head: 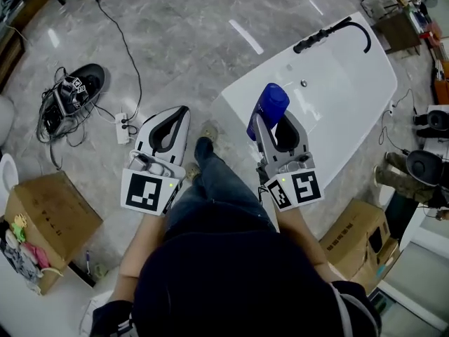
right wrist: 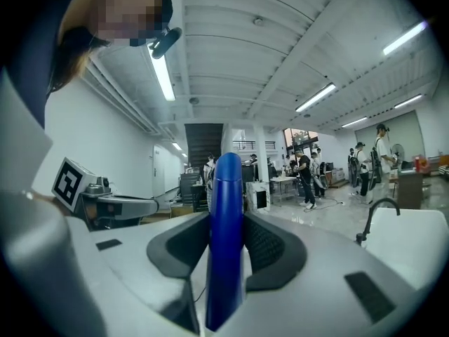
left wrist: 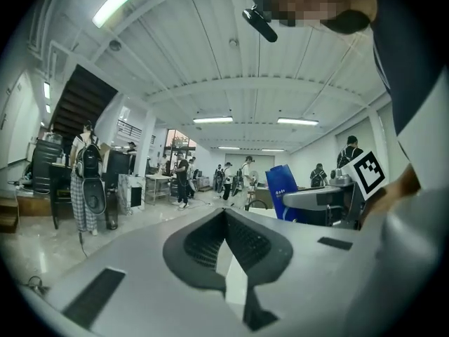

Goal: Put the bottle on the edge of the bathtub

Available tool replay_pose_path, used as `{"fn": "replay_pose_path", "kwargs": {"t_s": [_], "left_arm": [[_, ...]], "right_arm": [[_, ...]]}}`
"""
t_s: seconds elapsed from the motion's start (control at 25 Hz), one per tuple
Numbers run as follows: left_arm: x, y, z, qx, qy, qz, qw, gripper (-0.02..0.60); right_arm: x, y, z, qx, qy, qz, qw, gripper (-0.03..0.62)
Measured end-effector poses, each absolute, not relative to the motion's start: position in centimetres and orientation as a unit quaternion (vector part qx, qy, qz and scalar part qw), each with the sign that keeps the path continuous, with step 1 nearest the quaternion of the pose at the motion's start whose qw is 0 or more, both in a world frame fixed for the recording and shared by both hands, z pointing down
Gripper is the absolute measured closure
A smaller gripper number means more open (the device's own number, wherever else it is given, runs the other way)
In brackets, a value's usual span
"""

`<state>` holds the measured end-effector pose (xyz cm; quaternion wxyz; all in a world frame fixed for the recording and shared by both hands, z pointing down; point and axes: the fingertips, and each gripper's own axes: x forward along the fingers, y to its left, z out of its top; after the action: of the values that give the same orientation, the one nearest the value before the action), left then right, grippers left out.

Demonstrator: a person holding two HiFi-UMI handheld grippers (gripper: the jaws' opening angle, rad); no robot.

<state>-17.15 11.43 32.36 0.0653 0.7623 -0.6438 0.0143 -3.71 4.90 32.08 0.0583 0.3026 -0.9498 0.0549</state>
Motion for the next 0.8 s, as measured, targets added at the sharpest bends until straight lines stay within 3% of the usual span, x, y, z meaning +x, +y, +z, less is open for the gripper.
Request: {"fn": "replay_pose_path", "kwargs": {"t_s": [0.8], "left_arm": [[-13.4, -8.3, 34.9, 0.872, -0.479, 0.069, 0.072, 0.558]], "right_arm": [[-3.6, -9.4, 38.1, 0.371, -0.919, 0.091, 0.099, 0.430]]}}
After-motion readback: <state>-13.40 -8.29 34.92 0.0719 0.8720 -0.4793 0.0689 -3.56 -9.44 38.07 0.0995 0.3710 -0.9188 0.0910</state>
